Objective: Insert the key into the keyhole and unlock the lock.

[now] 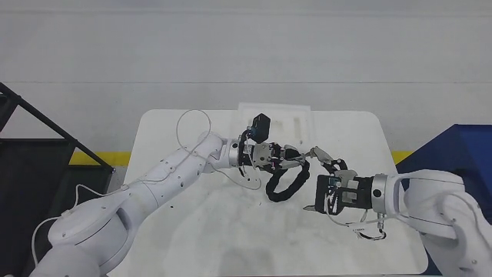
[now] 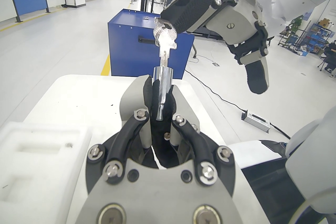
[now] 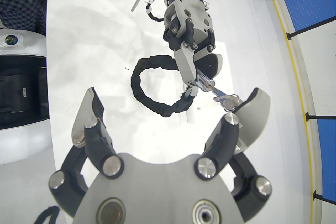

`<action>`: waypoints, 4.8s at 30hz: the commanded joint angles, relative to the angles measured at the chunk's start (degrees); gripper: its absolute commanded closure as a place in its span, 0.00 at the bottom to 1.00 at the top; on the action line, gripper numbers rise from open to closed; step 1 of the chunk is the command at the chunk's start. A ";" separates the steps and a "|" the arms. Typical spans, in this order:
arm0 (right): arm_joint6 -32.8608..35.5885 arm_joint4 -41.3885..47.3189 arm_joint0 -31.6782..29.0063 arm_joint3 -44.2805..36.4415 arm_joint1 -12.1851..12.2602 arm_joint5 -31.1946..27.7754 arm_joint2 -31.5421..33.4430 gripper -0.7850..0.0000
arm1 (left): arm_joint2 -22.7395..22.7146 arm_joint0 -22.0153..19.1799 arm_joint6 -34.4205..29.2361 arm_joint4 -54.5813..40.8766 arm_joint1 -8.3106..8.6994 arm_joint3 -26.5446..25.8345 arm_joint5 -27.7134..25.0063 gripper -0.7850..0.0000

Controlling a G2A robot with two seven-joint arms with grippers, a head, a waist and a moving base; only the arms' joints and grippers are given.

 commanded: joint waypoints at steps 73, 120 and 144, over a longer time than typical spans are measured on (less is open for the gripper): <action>-0.14 13.94 2.59 5.52 2.34 9.83 -0.14 1.00 | -2.20 1.76 4.76 14.21 2.47 -6.76 0.04 1.00; 2.04 30.66 7.95 17.48 2.38 8.97 -6.00 0.00 | -10.10 7.34 -38.03 1.91 -1.38 1.66 11.87 0.00; -17.60 22.53 36.58 44.12 -1.40 -2.78 -21.23 0.00 | -19.26 -4.26 -41.81 -1.67 8.85 -9.05 0.00 0.00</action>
